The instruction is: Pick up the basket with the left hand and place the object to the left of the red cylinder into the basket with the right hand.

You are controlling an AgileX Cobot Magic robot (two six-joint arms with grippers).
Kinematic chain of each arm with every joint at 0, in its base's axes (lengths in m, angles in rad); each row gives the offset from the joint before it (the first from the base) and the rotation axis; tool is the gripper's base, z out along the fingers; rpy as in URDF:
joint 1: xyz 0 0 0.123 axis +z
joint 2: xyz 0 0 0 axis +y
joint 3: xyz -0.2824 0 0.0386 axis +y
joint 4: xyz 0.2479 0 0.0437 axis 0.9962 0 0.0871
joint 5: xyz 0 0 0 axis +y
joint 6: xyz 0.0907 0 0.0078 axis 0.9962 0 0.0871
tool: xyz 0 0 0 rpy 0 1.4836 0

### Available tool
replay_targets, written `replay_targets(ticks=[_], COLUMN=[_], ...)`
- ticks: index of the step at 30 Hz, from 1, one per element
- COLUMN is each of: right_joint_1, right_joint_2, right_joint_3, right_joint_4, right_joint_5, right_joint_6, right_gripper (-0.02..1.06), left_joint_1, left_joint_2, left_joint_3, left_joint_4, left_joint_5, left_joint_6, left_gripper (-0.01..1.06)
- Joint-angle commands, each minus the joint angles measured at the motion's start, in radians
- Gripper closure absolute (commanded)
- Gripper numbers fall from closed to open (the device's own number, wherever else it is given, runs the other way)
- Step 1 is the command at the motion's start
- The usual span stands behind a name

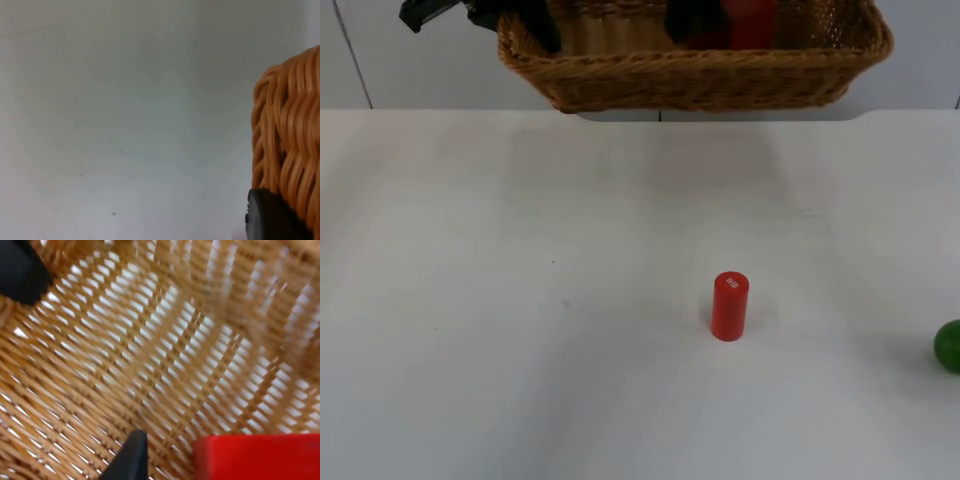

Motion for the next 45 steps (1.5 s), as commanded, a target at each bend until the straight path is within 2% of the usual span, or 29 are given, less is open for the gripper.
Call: replay_targets(ticks=[1, 5, 10, 12, 14, 16, 17, 20, 21, 25, 30, 45], right_joint_1=[-0.004, -0.004, -0.004, -0.004, -0.004, -0.004, -0.004, -0.004, -0.004, -0.004, -0.004, -0.004], right_joint_2=[-0.073, -0.183, -0.384, -0.419, -0.52, -0.63, -0.63, -0.803, -0.803, -1.026, -1.157, -1.118], right_joint_3=[-0.009, -0.009, -0.006, 0.013, 0.086, 0.219, 0.219, 0.422, 0.422, 0.67, 0.792, 0.796], right_joint_4=[-0.004, -0.011, -0.029, -0.029, -0.029, -0.029, -0.029, -0.029, -0.029, -0.029, -0.029, -0.029], right_joint_5=[0.006, 0.047, 0.173, 0.185, 0.17, 0.124, 0.124, 0.096, 0.096, 0.045, -0.029, -0.023], right_joint_6=[0.002, 0.004, 0.042, 0.044, 0.059, 0.068, 0.068, 0.068, 0.068, 0.093, 0.098, 0.136], right_gripper=[0.0, 0.0, 0.0, 0.0, 0.0, 0.0, 0.0, 0.0, 0.0, 0.0, 0.0, 0.0], left_joint_1=[-0.002, -0.002, -0.002, -0.002, -0.002, -0.002, -0.002, -0.002, -0.002, -0.002, -0.002, -0.001], left_joint_2=[-0.005, -0.005, -0.005, -0.005, -0.005, -0.005, -0.005, -0.005, -0.005, -0.005, 0.002, 0.136], left_joint_3=[-0.003, -0.003, -0.003, -0.003, -0.003, -0.003, -0.003, -0.003, -0.003, -0.003, -0.003, -0.003], left_joint_4=[-0.048, -0.048, -0.044, -0.044, -0.044, -0.044, -0.044, -0.044, -0.044, -0.044, -0.037, -0.032], left_joint_5=[-0.016, -0.016, -0.016, -0.016, -0.016, -0.016, -0.016, -0.016, -0.016, -0.016, -0.016, -0.016], left_joint_6=[-0.001, 0.009, 0.022, 0.026, 0.036, 0.042, 0.042, 0.042, 0.042, 0.045, 0.045, 0.074], left_gripper=[1.05, 1.05, 1.05, 1.05, 1.05, 1.05, 1.05, 1.05, 1.05, 1.05, 1.05, 1.05])
